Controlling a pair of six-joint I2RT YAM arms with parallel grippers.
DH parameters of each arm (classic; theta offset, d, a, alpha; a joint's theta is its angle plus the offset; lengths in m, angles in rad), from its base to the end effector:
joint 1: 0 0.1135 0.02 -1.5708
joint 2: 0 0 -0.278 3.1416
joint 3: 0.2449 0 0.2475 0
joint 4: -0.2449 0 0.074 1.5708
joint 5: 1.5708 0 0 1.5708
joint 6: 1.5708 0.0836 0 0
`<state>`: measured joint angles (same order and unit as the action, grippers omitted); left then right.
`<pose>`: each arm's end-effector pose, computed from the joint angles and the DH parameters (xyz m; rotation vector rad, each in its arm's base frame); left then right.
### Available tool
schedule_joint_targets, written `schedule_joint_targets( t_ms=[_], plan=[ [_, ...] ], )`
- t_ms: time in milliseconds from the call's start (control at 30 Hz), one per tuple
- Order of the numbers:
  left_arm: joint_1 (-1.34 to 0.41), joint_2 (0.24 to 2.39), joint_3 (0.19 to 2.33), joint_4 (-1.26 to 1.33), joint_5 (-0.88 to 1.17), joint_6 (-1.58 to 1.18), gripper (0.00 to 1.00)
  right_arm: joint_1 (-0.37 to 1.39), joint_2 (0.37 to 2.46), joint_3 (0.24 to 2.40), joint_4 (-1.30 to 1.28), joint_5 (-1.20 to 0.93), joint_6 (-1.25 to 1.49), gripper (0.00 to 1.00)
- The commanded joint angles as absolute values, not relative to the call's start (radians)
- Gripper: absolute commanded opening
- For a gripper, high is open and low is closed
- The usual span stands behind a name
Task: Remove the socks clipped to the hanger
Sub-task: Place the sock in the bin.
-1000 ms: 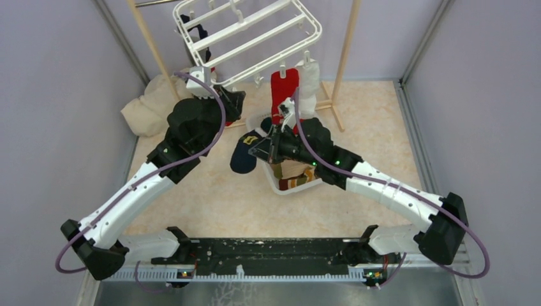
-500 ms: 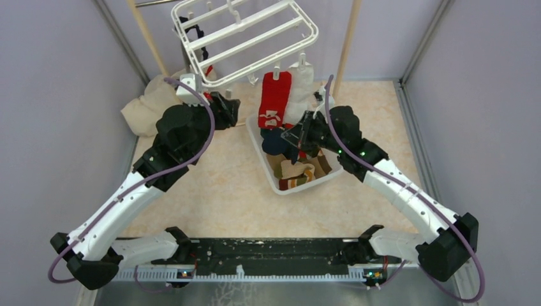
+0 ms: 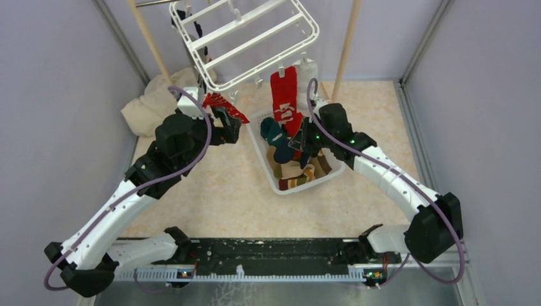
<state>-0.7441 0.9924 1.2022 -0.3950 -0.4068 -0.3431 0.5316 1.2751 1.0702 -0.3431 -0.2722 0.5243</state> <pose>0.1979 -0.1373 0.4272 0.0545 1.7602 -0.4388 0.2629 0.1807 0.3088 -0.1794 2.2275 0.8935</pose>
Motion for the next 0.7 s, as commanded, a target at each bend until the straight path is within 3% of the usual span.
schedule_joint_targets(
  t_ms=[0,133,433,667],
  plan=[
    [-0.744,0.955,1.188,-0.447,-0.369,-0.359,0.99,0.525,1.299,1.09,-0.368,-0.22,0.478,0.02],
    [-0.744,0.942,1.187,-0.464,-0.355,-0.37,0.99,0.525,1.319,0.993,-0.33,-0.235,0.494,0.15],
    [-0.744,0.936,1.174,-0.484,-0.284,-0.385,0.99,0.525,1.294,0.845,-0.284,-0.251,0.494,0.6],
    [-0.746,0.935,1.198,-0.571,-0.254,-0.383,0.99,0.527,1.225,0.916,-0.37,-0.259,0.437,0.69]
  ],
)
